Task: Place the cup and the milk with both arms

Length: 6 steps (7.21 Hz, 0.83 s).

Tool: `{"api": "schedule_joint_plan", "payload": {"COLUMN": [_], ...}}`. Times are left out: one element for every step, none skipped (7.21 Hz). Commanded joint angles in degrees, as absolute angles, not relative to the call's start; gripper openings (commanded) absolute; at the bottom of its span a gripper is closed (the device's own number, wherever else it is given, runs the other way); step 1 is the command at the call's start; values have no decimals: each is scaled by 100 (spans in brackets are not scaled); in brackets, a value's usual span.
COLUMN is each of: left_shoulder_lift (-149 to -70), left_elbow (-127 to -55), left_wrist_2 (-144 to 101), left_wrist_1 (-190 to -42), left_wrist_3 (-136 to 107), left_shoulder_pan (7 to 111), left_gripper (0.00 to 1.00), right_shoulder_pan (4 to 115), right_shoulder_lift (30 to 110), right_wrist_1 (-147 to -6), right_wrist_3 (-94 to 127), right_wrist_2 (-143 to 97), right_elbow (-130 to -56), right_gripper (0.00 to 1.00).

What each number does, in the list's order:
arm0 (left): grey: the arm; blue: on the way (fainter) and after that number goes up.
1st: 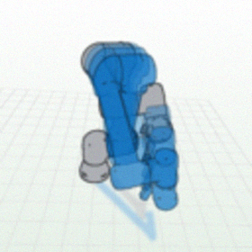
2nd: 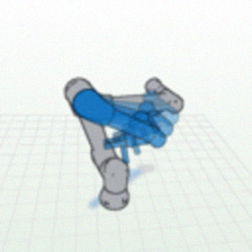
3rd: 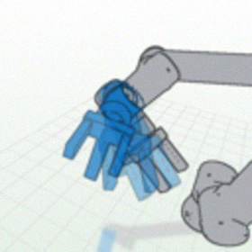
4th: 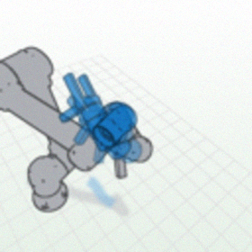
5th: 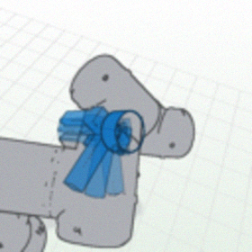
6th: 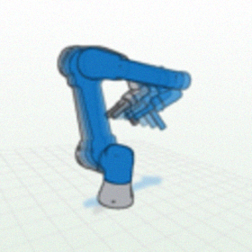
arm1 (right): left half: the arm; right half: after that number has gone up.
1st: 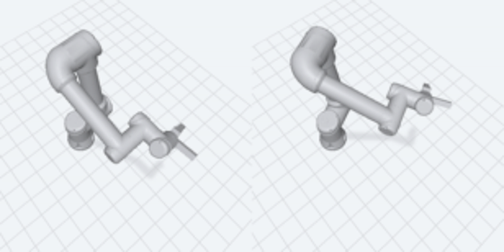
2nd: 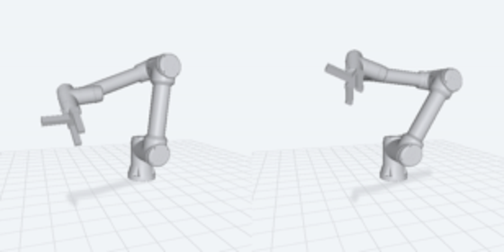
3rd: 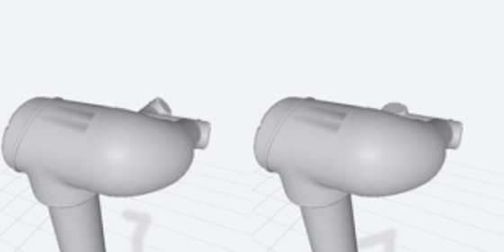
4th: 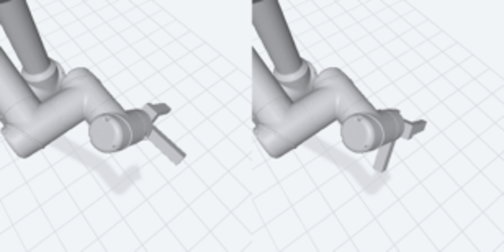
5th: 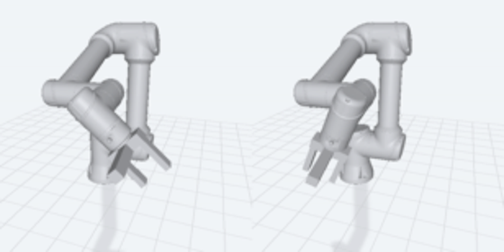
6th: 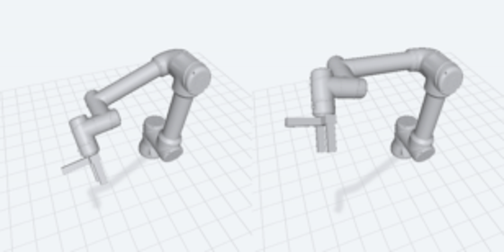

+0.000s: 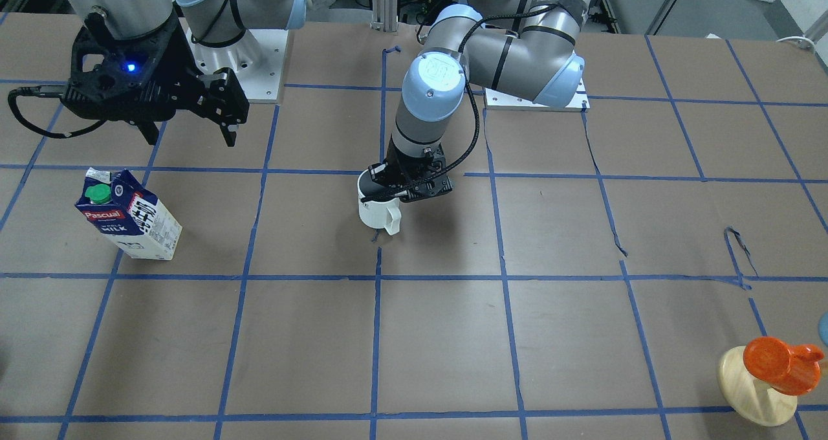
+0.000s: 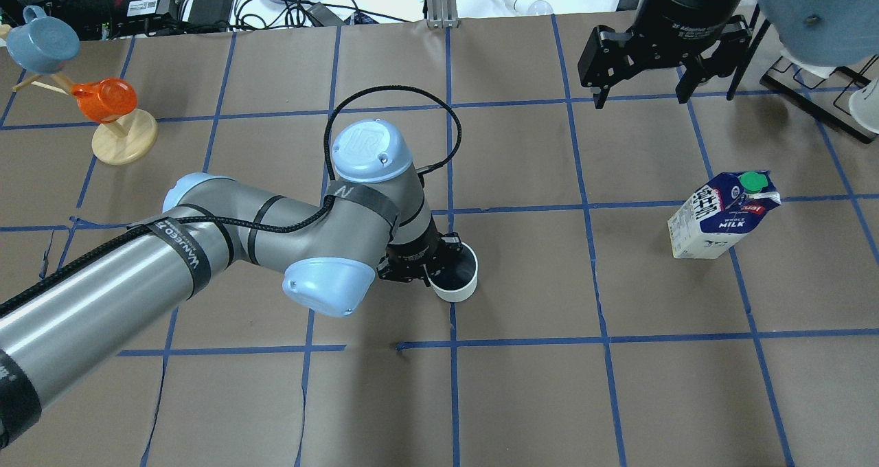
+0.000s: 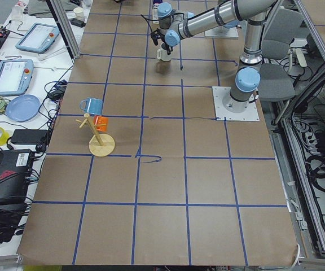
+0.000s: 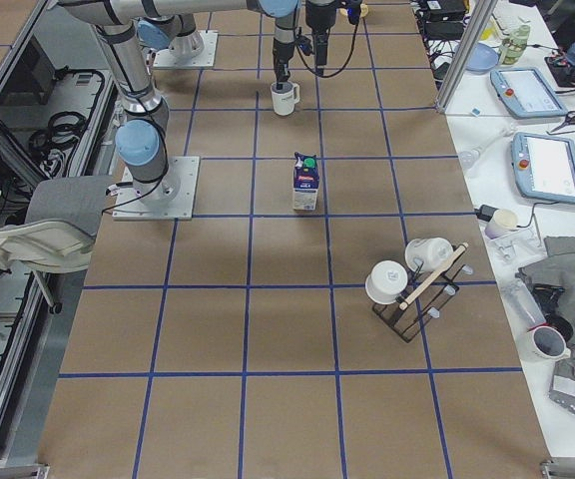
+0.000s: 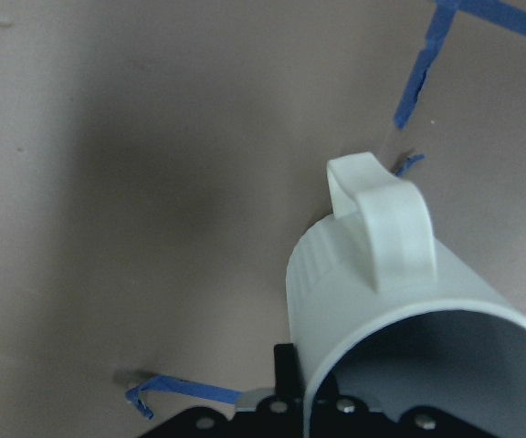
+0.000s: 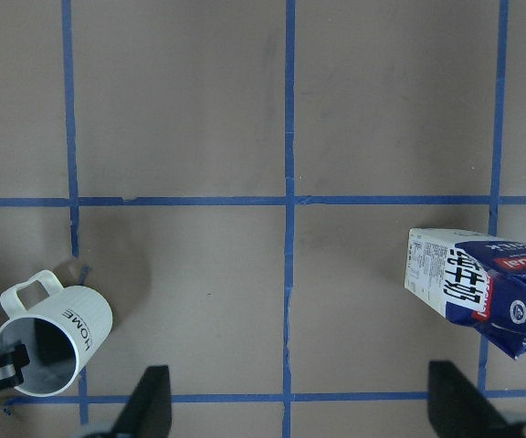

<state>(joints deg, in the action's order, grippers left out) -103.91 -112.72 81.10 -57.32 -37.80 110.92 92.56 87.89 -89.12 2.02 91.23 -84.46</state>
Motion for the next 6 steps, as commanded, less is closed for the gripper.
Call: {"api": "schedule_joint_plan", "payload": {"left_shoulder_lift": [-10171,-10047,-9872,-9635,-9372,-9160], "left_elbow": [-11189,-10893,-10637,-10435,-10215,-9934], "left_wrist_2": [8452,8629,8648,8762,8684,8701], "left_wrist_1": [-5678,-5808,-6245,-6580,-6835,-7264], "left_wrist_3": [-3727,-3718,-3335,-2061,-1187,-508], "left_shoulder_pan": [11092,11048,10943,10507,9807,9269], "left_gripper": [76,100,100,100,100,100], "right_shoulder_pan": [9255,9255,9255,9255,9255,9255], "right_shoulder_lift": [8789,8789,8789,8789,8789,8789], "right_wrist_1": [-8912,-8912,-8912,-8912,-8912,-8912], "right_wrist_3": [202,202,202,202,202,202], "right_wrist_2": [9132,9123,9123,9123,9123,9123], "right_elbow": [-8446,-8446,-8446,-8455,-8455,-8464], "right_gripper": [100,100,100,100,100,100]}}
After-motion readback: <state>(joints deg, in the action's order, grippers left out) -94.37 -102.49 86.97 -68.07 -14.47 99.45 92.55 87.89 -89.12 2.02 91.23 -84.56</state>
